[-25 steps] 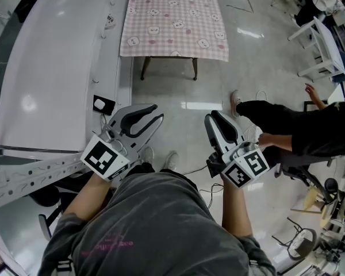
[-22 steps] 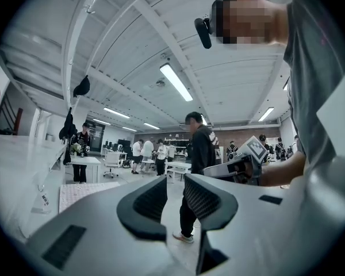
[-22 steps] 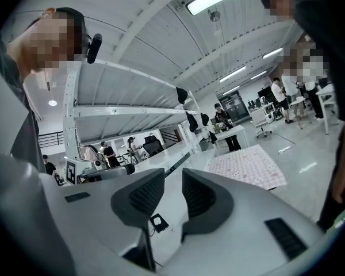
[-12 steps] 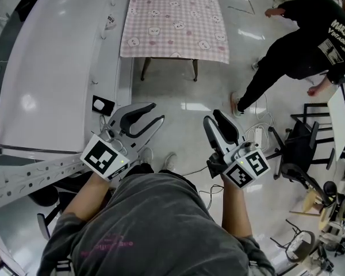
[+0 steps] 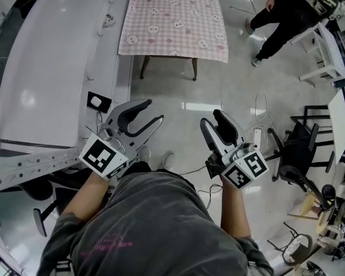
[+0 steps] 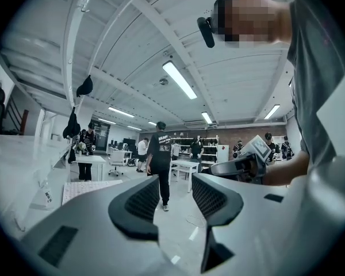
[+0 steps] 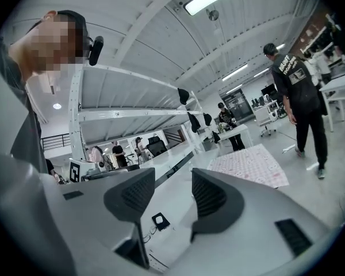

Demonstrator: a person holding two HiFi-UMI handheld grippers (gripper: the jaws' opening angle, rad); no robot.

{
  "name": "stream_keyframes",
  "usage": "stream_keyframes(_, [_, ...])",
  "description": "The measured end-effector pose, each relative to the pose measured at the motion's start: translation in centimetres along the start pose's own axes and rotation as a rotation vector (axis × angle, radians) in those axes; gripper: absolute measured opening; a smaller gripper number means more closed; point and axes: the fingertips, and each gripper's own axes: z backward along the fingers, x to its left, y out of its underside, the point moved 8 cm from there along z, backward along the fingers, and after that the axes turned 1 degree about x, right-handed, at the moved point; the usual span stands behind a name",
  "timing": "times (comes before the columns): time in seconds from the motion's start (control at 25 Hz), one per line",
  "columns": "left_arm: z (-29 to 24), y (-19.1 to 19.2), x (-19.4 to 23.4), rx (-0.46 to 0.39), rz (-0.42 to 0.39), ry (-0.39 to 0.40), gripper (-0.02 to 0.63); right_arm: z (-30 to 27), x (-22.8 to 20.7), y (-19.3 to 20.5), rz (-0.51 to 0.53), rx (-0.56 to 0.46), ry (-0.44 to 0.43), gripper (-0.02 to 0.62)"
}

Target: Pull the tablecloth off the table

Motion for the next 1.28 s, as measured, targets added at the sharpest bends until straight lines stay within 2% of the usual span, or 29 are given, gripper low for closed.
stream_keyframes(0.12, [-0.5,-0.1,-0.7,0.000,-0.005,-0.014,0.188,0.6,-0.6,-0.1,0.006,0.001,-0.008,0.202])
stream_keyframes(0.6, [-1.9,0.6,-3.4,0.008,-0.005,-0.081,0.207,3.4,-3.1,-0.1,0.008,0.002,-0.019,0.202])
stream_keyframes(0.96, [-2.7,0.9,-5.3,0.001,-0.002,-0.099,0.209,5.3,-4.1,-0.2,0.001,-0.005,-0.037,0.202])
stream_keyframes(1.28, [-3.3,1.1,-4.8,-0.005,0.006,-0.101,0.209,5.2,-4.9,-0.3,-0.004,-0.002,-0.030,0.202])
